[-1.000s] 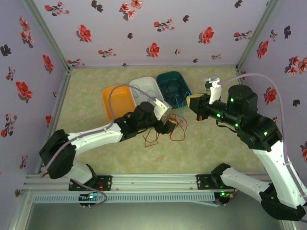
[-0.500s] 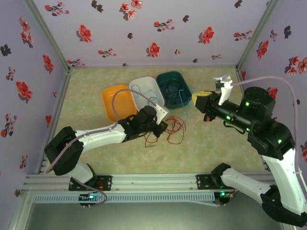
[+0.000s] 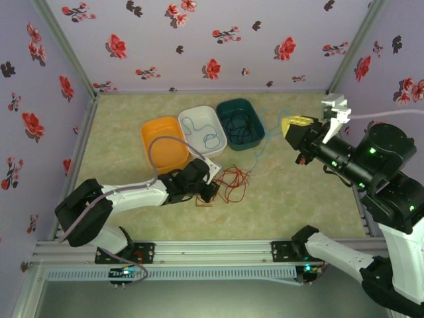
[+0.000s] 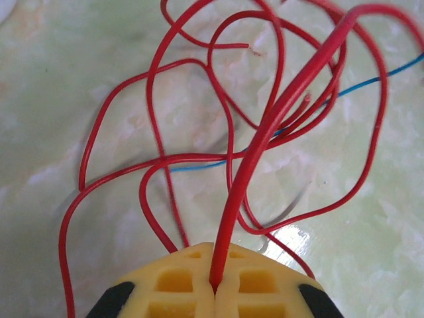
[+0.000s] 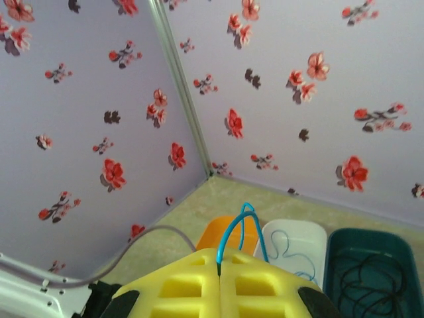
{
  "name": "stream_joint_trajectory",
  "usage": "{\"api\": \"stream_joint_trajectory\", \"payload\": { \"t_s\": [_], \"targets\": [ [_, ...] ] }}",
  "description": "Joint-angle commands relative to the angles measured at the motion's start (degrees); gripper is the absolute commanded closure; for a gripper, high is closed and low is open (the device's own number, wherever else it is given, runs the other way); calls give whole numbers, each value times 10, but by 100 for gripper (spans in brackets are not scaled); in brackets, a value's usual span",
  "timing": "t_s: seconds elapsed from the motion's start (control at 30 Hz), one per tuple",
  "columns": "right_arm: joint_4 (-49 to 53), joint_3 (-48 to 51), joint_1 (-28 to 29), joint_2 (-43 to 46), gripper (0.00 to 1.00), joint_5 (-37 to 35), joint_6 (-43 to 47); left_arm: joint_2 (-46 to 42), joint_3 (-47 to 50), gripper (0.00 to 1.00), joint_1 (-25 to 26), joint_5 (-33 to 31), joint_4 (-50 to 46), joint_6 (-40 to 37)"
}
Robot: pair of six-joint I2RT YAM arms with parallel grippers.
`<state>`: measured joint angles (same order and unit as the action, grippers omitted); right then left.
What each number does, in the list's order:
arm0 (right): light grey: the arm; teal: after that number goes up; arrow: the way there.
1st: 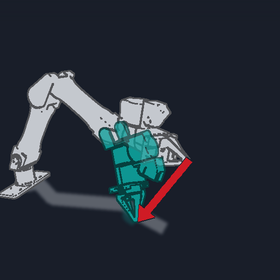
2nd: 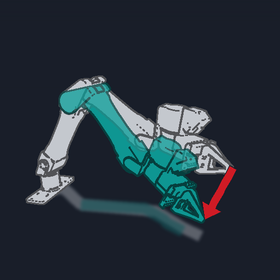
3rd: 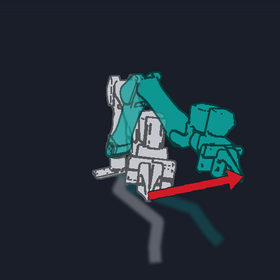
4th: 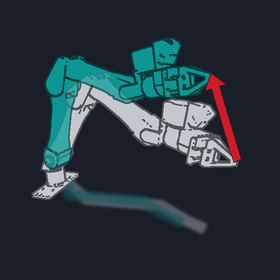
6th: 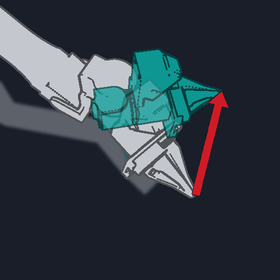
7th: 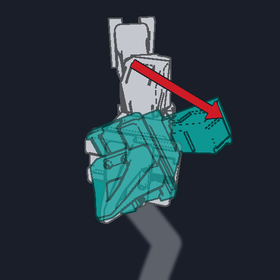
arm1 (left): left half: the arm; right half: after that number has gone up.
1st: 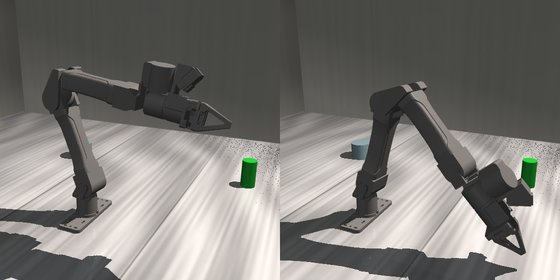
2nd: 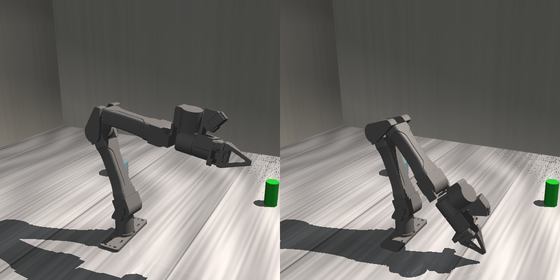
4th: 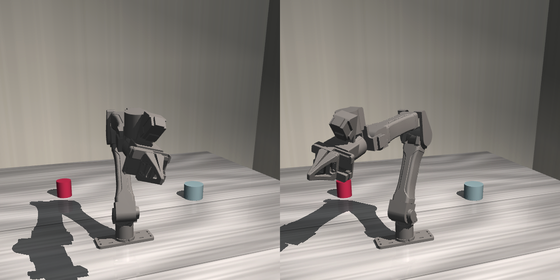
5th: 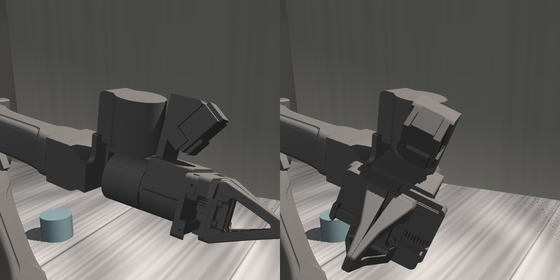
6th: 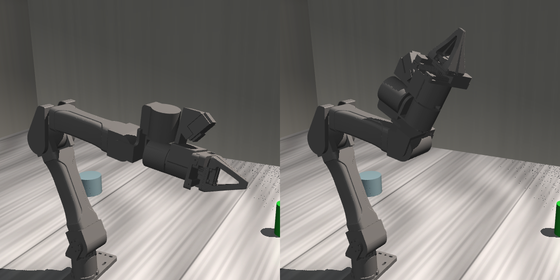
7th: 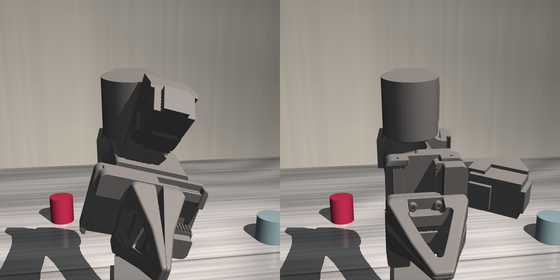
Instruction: Untangle the cables
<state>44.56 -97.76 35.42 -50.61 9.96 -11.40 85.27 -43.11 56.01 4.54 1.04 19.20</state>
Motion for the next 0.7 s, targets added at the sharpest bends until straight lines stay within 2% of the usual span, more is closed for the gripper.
{"api": "stream_joint_trajectory", "payload": {
  "t_s": [0.0, 0.23, 0.67],
  "targets": [
    [-12, -38, 3, -5, 100, -43, 16, 10, 11, 100, 3, -10, -21, 16],
    [-13, -77, 3, -21, 100, -128, 12, 17, 29, 100, 3, -11, -17, 30],
    [41, -226, 3, -122, 100, -197, 40, 17, 61, 100, 3, -13, -22, 45]
  ]
}}
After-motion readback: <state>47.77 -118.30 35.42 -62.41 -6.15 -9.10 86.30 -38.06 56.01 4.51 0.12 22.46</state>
